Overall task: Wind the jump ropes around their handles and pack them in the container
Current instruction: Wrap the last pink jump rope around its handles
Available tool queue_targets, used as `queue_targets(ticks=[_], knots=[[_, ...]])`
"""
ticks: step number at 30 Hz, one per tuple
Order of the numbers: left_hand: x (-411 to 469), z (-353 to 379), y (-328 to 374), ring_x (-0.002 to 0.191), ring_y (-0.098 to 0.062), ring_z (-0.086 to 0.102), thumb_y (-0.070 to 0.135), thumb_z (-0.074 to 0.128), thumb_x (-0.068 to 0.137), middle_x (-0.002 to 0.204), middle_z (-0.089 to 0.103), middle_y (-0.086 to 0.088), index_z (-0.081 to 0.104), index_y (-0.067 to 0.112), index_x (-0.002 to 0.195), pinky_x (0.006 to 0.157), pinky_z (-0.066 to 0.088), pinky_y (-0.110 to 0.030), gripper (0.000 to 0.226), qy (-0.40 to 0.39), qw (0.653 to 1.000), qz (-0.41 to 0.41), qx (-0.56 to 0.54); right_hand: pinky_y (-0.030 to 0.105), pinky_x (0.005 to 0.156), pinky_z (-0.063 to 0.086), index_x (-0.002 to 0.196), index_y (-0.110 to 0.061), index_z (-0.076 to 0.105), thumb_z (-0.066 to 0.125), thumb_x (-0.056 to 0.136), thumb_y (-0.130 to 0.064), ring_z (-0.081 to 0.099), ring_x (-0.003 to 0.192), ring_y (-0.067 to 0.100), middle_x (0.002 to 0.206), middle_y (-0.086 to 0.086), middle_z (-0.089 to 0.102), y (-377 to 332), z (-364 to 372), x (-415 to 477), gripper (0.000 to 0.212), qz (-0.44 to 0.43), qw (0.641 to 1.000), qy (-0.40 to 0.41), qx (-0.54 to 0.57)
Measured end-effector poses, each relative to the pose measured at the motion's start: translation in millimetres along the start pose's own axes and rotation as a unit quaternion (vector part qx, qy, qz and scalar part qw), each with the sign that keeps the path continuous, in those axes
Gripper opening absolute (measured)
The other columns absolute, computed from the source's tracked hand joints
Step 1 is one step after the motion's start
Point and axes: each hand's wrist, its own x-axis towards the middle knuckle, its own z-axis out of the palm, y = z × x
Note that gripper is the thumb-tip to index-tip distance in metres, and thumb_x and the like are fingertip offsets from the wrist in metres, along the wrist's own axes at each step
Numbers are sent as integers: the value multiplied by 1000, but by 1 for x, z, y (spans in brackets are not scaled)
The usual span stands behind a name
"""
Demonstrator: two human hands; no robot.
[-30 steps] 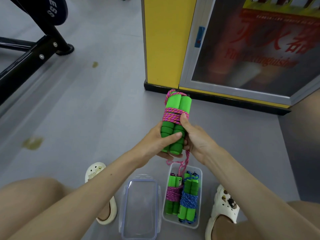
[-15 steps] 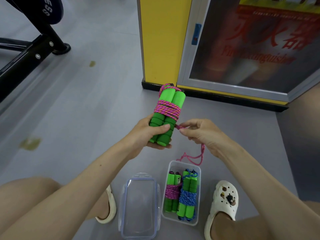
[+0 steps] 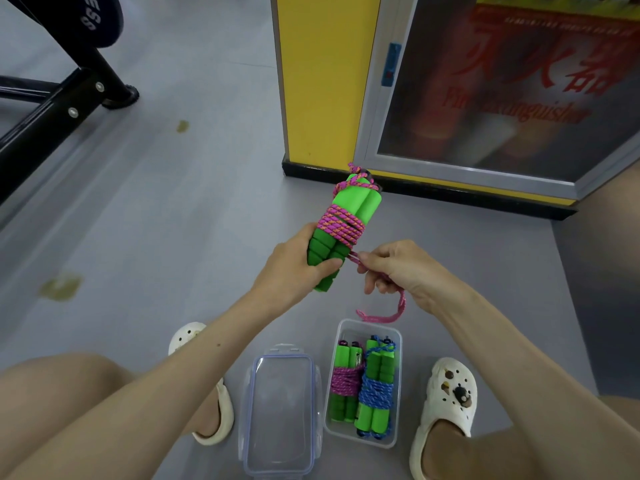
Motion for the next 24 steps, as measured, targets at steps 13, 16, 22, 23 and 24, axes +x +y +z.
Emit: queue_targets(ticks=[13, 16, 22, 23, 24], knots=[[-4, 8, 2, 85, -32, 61, 43, 64, 87, 94, 68, -8, 44, 25, 133, 68, 51, -37, 54, 97, 970, 43, 217, 23, 55, 51, 91, -1, 65, 44, 99, -7, 56, 50, 11, 65, 7, 58, 5, 20, -1, 23, -57, 997, -12, 48], [-4, 13, 1, 84, -34, 61, 31, 62, 89, 95, 69, -10, 42, 23, 138, 66, 48, -37, 53, 100, 964, 72, 236, 21, 46, 49, 96, 6, 62, 39, 100, -5, 57, 42, 9, 61, 9, 60, 3, 21, -3, 26, -66, 996, -34, 43], [-3, 15, 0, 83, -37, 62, 17, 58, 87, 95, 69, -11, 37, 17, 141, 65, 38, -34, 58, 102, 947, 90, 291, 18, 45, 45, 101, 10, 59, 46, 96, 1, 59, 46, 9, 66, 12, 63, 0, 21, -2, 17, -61, 992, -86, 63], [-3, 15, -1, 84, -37, 62, 16, 57, 87, 96, 69, -11, 37, 17, 141, 65, 37, -34, 58, 101, 945, 88, 300, 18, 49, 50, 103, 9, 59, 48, 94, 3, 64, 52, 12, 68, 13, 65, 0, 20, -1, 15, -50, 990, -106, 80], [-3, 15, -1, 84, -37, 61, 15, 57, 87, 96, 69, -11, 37, 16, 140, 64, 36, -34, 57, 101, 942, 84, 309, 19, 53, 53, 104, 8, 59, 50, 92, 6, 67, 58, 14, 70, 14, 67, 0, 19, 0, 15, -38, 988, -121, 93]])
